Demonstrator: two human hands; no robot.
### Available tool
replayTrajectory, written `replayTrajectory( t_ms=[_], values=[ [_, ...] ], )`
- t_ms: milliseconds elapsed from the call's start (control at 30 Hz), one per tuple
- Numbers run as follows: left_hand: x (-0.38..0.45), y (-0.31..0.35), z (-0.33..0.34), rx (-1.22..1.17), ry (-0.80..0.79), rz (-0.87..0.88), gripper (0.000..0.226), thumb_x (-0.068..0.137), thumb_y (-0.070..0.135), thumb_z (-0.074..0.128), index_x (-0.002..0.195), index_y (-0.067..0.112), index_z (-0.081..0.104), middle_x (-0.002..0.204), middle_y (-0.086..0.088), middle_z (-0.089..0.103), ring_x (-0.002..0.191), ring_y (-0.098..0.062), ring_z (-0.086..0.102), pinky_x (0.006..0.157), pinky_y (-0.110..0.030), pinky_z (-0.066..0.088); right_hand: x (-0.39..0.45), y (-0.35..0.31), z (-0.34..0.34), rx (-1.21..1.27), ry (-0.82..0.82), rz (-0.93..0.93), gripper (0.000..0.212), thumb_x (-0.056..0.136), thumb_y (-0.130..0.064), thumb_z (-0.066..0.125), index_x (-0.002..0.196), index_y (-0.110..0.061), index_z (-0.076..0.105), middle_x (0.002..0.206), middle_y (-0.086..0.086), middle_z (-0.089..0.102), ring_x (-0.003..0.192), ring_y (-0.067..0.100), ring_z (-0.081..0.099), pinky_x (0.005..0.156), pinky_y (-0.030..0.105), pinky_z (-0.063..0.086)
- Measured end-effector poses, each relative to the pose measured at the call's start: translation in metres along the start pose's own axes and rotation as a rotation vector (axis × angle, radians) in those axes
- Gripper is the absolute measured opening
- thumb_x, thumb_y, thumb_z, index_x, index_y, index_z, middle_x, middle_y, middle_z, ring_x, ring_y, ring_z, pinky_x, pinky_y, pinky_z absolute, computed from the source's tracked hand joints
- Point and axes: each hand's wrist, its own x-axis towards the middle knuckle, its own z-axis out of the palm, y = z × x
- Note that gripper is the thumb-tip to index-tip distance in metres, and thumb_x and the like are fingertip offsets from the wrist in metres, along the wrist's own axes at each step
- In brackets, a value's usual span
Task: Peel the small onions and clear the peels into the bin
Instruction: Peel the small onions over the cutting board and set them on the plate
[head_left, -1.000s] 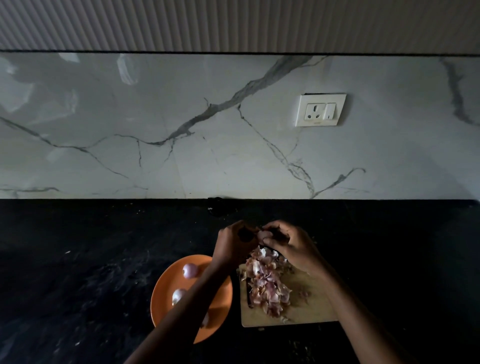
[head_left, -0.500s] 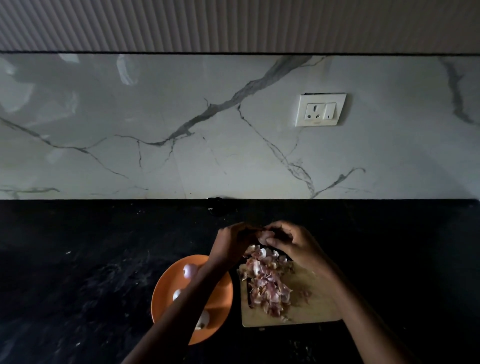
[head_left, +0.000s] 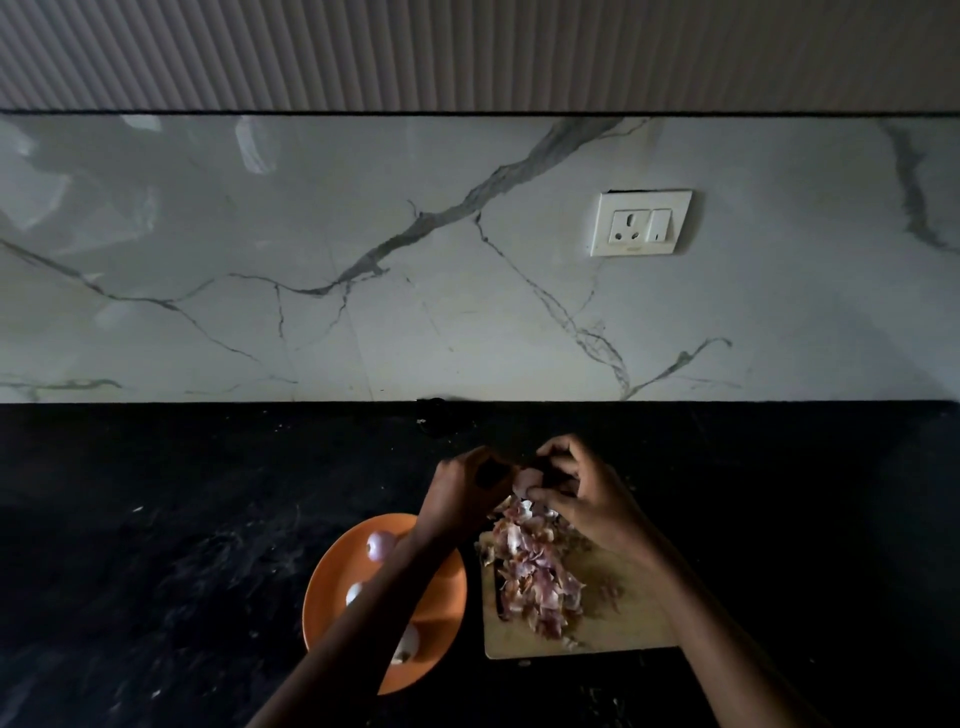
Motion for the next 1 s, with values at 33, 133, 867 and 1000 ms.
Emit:
replayTrajectory(
  t_ms=[33, 133, 867, 1000],
  values=[
    [0.000, 0.001, 0.000, -0.053, 0.011, -0.049, 0.009, 0.087, 0.024, 0.076, 0.094, 0.021, 0.072, 0.087, 0.006, 0.074, 0.075, 0.000, 0.067, 0.066, -0.025, 0.055, 0.000, -0.001, 0.000, 0.007, -0.002, -0.005, 0.045, 0.079, -0.018, 0.083, 0.109, -0.034, 0.054, 0.110, -0.007, 0.073, 0.100, 0.005, 0.070, 0.089, 0.030, 0.056],
    [0.000, 0.005, 0.002, -0.224, 0.034, -0.150, 0.012, 0.086, 0.029, 0.078, 0.084, 0.036, 0.068, 0.077, 0.011, 0.073, 0.070, 0.002, 0.068, 0.062, -0.021, 0.053, 0.001, -0.003, -0.002, 0.066, 0.015, -0.019, 0.040, 0.077, -0.034, 0.081, 0.109, -0.041, 0.056, 0.113, -0.010, 0.073, 0.109, 0.006, 0.067, 0.096, 0.032, 0.052],
    [-0.001, 0.005, 0.015, -0.181, -0.093, -0.230, 0.020, 0.098, 0.030, 0.063, 0.116, 0.024, 0.070, 0.104, 0.003, 0.075, 0.091, -0.011, 0.071, 0.085, -0.037, 0.057, 0.004, 0.002, -0.004, 0.362, 0.110, 0.009, 0.029, 0.095, -0.008, 0.064, 0.125, -0.012, 0.065, 0.119, 0.002, 0.072, 0.112, 0.012, 0.068, 0.089, 0.025, 0.055],
    [0.000, 0.023, 0.015, -0.508, -0.045, -0.237, 0.023, 0.089, 0.040, 0.071, 0.108, 0.028, 0.072, 0.097, 0.005, 0.077, 0.091, -0.013, 0.074, 0.082, -0.036, 0.060, 0.006, 0.004, -0.003, 0.282, 0.125, -0.013, 0.024, 0.093, -0.016, 0.069, 0.117, -0.020, 0.069, 0.118, -0.006, 0.073, 0.115, 0.010, 0.066, 0.095, 0.025, 0.051]
  ],
)
